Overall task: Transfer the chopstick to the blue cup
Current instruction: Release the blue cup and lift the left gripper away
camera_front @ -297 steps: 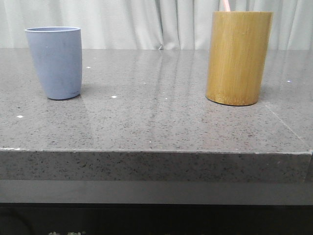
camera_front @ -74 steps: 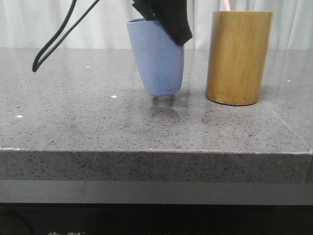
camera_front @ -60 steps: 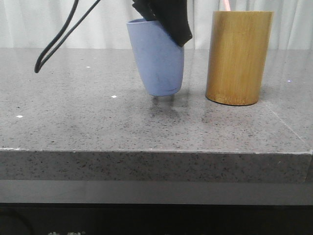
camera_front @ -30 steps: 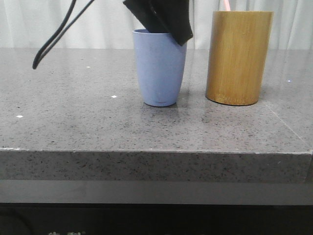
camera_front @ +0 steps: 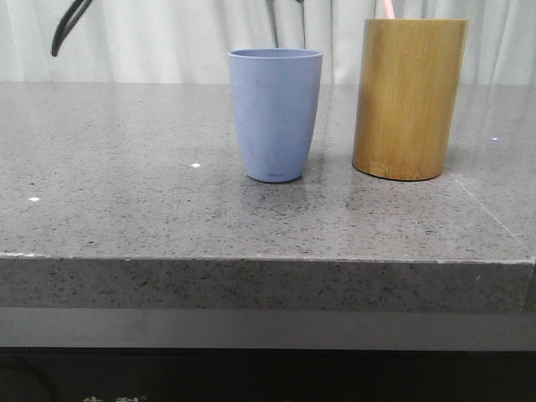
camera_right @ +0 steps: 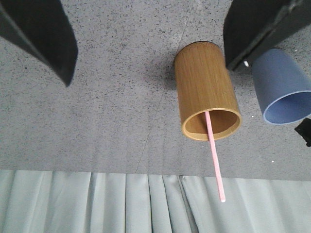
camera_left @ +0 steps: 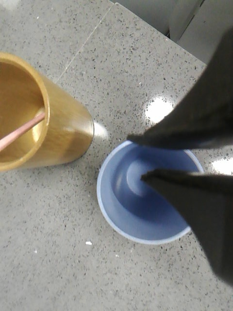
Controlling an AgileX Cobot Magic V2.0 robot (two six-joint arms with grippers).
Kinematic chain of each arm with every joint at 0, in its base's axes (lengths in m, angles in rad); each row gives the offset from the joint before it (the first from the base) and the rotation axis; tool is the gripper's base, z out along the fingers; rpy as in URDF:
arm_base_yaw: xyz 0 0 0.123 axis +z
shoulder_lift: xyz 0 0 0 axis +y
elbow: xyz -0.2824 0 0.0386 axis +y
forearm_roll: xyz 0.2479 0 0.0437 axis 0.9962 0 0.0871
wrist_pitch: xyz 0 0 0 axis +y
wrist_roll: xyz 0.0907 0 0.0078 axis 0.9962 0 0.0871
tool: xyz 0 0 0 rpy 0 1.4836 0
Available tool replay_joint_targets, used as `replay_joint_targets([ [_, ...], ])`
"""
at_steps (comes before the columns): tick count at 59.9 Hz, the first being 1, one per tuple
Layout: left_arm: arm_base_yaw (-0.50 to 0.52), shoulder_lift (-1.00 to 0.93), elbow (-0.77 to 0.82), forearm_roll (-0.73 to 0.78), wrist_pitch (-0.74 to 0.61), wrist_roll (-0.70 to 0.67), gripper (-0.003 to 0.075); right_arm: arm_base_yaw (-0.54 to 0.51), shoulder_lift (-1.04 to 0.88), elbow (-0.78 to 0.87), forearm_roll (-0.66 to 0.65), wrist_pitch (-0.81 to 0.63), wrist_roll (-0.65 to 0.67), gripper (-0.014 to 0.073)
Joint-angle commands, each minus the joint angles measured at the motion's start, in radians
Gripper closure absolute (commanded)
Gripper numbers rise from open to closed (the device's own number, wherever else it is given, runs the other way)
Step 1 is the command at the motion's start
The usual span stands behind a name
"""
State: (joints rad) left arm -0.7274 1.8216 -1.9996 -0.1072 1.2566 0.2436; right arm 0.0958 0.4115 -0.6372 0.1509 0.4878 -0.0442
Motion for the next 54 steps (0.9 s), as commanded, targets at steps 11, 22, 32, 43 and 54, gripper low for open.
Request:
replay_joint_targets([
  [11,0.037,-0.097,-0.03,0.028,0.012,-0.057,0.0739,-0.001,0.014,-0.029,0.004,-0.073,-0.004,-0.0028],
  [22,0.17,-0.191,0.062,0.039,0.012,-0.108,0.0739,-0.001,0.014,-0.029,0.004,-0.073,-0.004,-0.0028],
  [32,0.326,-0.338,0.237,0.037,0.012,-0.115,0.0739,-0.001,0.014,-0.029,0.004,-0.073,-0.004,-0.0028],
  [43,0.46,-0.521,0.444,0.035,-0.073,-0.136,0.0739,-0.001,0.014,-0.029,0.004,-0.074,-0.004,-0.0028],
  [54,0.506,-0.746,0.712,0.025,-0.311,-0.14,0.0739,-0.001,0.014,-0.029,0.004,-0.074,-0.004,-0.0028],
])
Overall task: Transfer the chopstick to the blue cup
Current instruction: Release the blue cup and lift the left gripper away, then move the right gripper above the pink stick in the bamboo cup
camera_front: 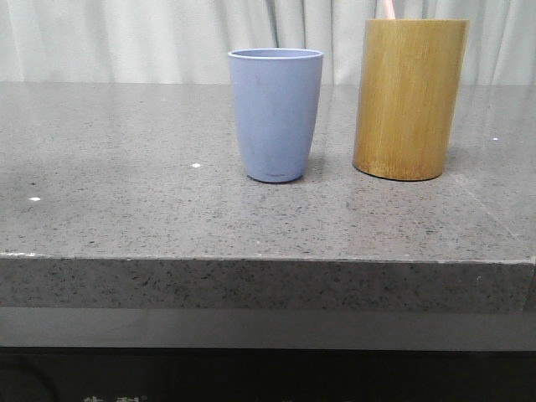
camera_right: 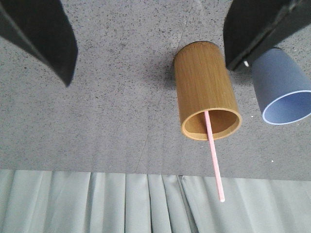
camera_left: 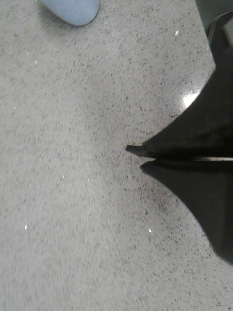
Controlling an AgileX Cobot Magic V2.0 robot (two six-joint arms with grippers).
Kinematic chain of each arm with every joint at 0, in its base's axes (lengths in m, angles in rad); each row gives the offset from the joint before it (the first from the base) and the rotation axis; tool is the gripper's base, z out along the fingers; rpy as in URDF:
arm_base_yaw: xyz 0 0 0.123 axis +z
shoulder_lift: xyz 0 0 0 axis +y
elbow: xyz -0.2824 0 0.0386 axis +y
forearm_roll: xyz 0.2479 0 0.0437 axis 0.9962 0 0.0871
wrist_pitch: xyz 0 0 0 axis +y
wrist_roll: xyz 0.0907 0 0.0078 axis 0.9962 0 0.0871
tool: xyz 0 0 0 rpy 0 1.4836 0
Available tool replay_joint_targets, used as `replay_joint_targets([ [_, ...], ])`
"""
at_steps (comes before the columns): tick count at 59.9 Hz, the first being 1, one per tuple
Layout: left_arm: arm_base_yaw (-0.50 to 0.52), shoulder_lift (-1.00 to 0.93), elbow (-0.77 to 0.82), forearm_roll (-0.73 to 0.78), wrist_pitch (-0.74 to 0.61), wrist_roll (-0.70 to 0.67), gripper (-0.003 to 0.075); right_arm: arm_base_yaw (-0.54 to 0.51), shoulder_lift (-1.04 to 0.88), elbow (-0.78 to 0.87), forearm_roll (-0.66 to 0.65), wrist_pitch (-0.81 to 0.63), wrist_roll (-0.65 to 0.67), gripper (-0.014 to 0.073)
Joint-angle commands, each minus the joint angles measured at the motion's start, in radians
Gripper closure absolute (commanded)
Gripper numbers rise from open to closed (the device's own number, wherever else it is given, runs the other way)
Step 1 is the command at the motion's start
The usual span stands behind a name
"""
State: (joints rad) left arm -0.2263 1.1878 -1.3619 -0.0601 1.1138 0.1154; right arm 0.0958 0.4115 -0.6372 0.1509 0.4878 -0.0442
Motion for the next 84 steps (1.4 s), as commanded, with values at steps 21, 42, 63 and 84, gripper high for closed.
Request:
replay_joint_targets([
  [21,0.005,-0.575,0.557,-0.036,-0.604,-0.012,0.0739,-0.001,0.024,-0.029,0.004,-0.082,-0.004,-0.0028],
  [42,0.005,-0.958,0.831,-0.038,-0.688,-0.012,0.0739,0.003,0.126,-0.029,0.004,-0.156,-0.005,-0.0028],
  [63,0.005,-1.004,0.855,-0.038,-0.688,-0.012,0.0739,0.167,0.493,-0.223,-0.012,-0.343,-0.039,-0.0028],
  [84,0.005,-1.004,0.855,-0.038,-0.688,-0.012,0.0739,0.268,0.893,-0.541,-0.047,-0.375,-0.039,-0.0028],
])
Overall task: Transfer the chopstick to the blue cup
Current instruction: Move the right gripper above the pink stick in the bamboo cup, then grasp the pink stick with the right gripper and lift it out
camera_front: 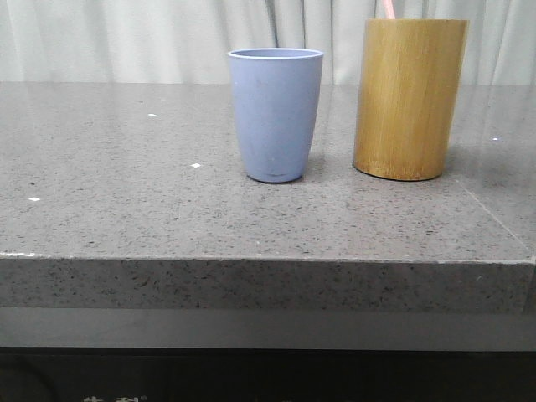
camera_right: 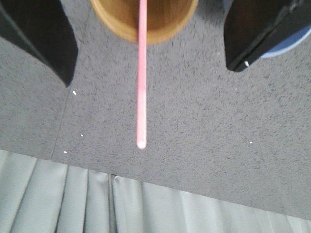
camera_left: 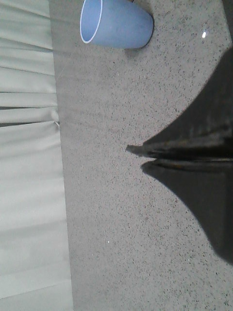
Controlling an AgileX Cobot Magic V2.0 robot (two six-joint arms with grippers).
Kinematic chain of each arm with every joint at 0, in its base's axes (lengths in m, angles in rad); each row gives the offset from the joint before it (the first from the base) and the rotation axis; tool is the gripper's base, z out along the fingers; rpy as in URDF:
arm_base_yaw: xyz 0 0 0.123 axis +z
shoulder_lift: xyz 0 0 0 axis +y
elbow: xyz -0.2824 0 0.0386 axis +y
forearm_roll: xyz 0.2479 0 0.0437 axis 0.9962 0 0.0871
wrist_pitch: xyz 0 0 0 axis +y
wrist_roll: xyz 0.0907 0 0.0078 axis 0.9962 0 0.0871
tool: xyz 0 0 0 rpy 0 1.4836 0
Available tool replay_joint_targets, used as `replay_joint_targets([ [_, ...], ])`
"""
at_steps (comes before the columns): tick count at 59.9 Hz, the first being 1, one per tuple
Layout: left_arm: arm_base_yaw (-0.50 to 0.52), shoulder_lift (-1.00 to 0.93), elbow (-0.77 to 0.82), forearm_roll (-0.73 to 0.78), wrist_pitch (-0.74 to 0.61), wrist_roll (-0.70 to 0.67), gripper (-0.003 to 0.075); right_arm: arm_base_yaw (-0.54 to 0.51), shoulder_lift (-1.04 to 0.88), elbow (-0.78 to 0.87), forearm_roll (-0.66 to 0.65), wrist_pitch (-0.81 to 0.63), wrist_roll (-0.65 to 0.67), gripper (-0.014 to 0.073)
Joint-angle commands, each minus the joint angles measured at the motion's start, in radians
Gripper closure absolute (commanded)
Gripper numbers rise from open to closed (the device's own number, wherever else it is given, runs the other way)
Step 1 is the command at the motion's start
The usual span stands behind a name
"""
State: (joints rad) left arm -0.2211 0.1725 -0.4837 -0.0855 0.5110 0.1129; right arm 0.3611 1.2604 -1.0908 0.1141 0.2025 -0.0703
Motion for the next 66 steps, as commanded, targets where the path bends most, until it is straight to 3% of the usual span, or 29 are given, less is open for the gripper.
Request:
replay_joint_targets([
  [1,0.0,0.011,-0.023,-0.012,-0.085,-0.009,0.0739,0.003,0.064,-0.103,-0.011,-0.09,-0.013,-0.0028],
  [15,0.0,0.011,-0.023,-0.012,-0.085,-0.009,0.0739,0.003,0.209,-0.224,-0.011,-0.086,-0.013,0.0012],
  [23,0.0,0.011,-0.023,-0.012,-0.085,-0.009,0.0739,0.003,0.226,-0.233,-0.011,-0.091,-0.013,0.0186],
  [31,0.0,0.011,-0.023,-0.012,-0.085,-0.009,0.0739,0.003,0.226,-0.233,-0.011,-0.098,-0.013,0.0436],
  [41,0.0,0.011,-0.023,-0.012,-0.085,-0.009,0.0739,0.003,0.226,-0.233,-0.011,-0.111,-0.013,0.0604],
  [66,0.0,0.011,-0.023,-0.012,-0.085,-0.009,0.0739,0.003,0.119,-0.233,-0.037,-0.166,-0.013,0.0634],
])
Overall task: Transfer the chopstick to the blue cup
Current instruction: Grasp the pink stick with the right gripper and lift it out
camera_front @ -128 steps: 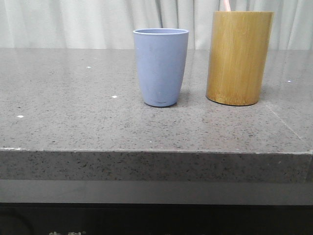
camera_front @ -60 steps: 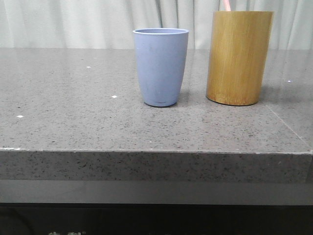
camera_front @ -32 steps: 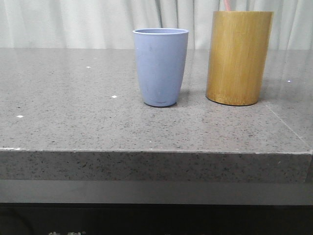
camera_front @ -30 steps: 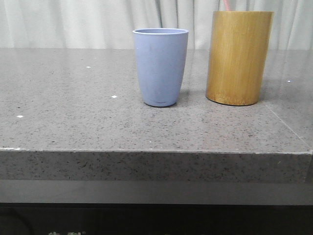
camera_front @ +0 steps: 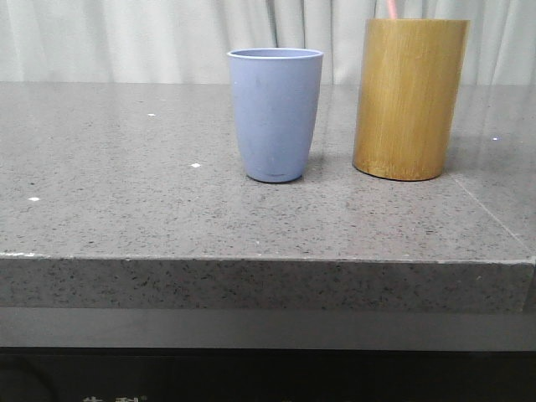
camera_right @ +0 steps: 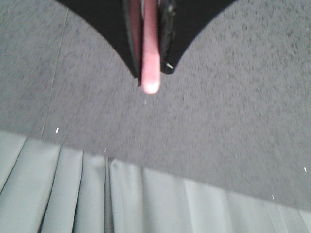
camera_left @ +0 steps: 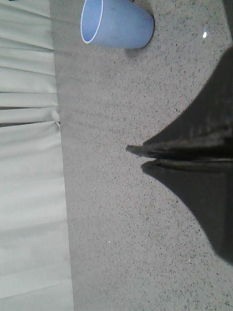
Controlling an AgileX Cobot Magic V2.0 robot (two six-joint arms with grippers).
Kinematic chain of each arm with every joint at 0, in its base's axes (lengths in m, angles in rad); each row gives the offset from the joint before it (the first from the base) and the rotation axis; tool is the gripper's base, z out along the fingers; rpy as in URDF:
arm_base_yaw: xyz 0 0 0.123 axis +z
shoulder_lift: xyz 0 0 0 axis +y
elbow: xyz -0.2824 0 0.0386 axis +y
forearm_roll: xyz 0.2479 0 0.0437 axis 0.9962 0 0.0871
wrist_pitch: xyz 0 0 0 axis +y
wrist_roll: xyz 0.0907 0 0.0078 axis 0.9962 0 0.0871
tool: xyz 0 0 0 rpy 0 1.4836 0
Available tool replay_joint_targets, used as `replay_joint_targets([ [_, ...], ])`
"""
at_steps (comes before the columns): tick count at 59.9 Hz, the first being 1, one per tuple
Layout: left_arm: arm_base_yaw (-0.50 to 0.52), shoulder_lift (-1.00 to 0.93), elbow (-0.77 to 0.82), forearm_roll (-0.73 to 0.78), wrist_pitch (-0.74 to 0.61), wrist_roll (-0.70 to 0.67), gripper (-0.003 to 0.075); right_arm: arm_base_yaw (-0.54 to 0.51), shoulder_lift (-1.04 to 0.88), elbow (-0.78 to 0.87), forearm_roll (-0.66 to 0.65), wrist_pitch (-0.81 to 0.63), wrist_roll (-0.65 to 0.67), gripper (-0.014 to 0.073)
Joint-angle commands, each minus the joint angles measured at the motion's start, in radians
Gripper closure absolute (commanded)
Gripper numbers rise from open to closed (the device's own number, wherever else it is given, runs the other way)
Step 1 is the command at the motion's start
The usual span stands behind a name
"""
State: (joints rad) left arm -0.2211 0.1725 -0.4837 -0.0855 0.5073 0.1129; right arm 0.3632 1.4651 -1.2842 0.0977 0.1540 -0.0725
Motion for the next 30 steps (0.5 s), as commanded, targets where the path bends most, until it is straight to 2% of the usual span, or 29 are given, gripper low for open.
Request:
replay_joint_targets([
  [1,0.0,0.011,-0.023,-0.012,-0.081,-0.009,0.0739,0.001,-0.094,-0.04,-0.023,-0.124,-0.011,0.0634],
  [19,0.0,0.011,-0.023,-0.012,-0.081,-0.009,0.0739,0.006,-0.255,-0.04,-0.029,-0.312,-0.011,0.0634],
  [30,0.0,0.011,-0.023,-0.012,-0.081,-0.009,0.0739,0.074,-0.247,-0.04,-0.028,-0.329,-0.011,0.0634],
])
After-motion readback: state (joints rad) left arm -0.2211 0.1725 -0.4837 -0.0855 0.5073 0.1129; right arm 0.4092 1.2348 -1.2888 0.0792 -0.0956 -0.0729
